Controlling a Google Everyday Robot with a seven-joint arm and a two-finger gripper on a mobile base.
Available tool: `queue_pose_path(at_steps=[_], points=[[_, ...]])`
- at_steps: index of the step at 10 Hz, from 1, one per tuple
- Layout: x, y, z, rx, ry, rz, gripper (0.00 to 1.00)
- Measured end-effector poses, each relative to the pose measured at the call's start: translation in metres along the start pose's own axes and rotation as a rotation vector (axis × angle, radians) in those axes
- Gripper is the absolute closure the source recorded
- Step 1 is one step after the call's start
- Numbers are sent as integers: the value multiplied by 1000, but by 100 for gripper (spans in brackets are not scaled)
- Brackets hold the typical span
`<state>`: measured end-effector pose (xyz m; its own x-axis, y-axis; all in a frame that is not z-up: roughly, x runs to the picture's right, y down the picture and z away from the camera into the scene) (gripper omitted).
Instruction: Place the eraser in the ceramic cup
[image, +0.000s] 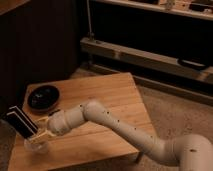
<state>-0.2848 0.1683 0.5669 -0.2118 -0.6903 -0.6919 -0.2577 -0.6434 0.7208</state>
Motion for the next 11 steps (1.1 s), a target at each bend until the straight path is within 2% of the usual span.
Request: queue_pose_path(at_steps=[4,11], points=[[11,-6,6,0,7,-27,100],[27,-2,34,57,23,-55,100]])
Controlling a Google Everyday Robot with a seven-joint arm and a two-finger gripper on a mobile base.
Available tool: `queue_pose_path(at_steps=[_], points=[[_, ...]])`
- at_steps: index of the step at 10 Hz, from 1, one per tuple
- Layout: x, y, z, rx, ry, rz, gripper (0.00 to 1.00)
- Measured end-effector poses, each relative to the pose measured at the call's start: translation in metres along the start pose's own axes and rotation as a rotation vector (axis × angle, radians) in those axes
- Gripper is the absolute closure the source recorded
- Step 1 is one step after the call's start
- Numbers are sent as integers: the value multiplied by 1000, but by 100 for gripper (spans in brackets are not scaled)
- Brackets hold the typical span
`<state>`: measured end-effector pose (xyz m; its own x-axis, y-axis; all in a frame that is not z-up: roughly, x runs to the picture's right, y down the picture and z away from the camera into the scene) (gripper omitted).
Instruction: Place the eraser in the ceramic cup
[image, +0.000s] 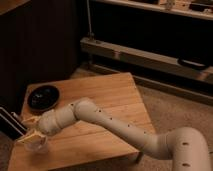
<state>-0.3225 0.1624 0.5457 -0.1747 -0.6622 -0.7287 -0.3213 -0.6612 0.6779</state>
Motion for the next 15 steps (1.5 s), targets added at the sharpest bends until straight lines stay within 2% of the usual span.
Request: queue_pose_path(at_steps=[5,8,12,15], points=[[-21,15,14,13,-8,41,100],[-39,26,12,1,-9,82,100],[-64,41,11,-8,11,128,100],[-75,45,12,-10,37,127,100]])
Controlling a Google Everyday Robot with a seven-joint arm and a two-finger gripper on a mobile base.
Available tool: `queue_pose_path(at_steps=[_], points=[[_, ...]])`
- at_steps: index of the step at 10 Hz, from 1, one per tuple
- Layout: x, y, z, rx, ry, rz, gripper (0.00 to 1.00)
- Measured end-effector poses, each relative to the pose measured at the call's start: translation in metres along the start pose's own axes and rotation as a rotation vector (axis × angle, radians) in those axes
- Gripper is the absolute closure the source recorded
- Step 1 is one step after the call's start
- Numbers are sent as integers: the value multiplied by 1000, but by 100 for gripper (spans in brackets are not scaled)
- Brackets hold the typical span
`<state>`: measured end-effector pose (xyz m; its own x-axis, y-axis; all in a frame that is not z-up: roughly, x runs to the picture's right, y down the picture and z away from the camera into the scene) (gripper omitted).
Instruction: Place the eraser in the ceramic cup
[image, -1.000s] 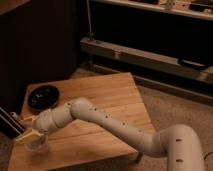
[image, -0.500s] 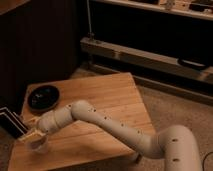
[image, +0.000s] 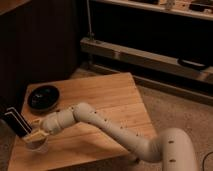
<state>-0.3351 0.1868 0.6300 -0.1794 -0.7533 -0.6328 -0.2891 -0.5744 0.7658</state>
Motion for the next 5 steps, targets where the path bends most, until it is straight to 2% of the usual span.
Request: queue_pose_path(at_steps=[5], points=[[-17,12,-14,-9,59,10,100]])
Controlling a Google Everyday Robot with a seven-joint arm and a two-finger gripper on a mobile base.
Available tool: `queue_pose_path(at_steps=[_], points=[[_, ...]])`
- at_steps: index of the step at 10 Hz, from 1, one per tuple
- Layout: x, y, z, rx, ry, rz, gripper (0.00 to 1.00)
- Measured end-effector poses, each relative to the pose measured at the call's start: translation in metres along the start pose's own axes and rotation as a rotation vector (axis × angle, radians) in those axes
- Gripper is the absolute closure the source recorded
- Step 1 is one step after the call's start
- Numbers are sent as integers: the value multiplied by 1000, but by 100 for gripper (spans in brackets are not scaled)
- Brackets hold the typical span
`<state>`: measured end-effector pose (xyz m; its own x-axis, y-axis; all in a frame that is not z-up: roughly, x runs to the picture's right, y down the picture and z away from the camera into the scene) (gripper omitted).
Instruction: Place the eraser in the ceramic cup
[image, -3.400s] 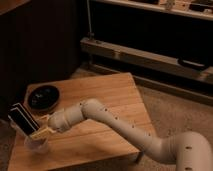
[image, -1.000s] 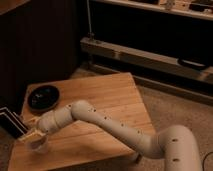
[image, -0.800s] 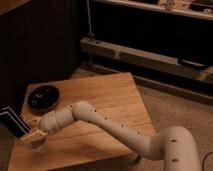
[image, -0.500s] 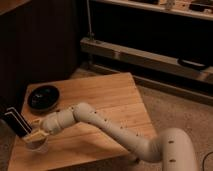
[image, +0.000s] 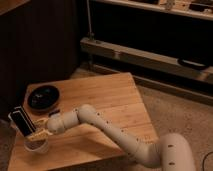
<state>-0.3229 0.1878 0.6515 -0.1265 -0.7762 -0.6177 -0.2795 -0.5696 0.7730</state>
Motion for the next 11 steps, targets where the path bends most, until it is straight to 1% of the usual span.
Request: queue_pose_path(at_steps=[4,7,8,11], points=[[-10,-2,-15,-2,4,-10,100],[-9,-8,-26,2,-1,-34,100],[-5,-12,-27,7,-8,-50,100],[-1,-23,-21,27,-25,-76,100]])
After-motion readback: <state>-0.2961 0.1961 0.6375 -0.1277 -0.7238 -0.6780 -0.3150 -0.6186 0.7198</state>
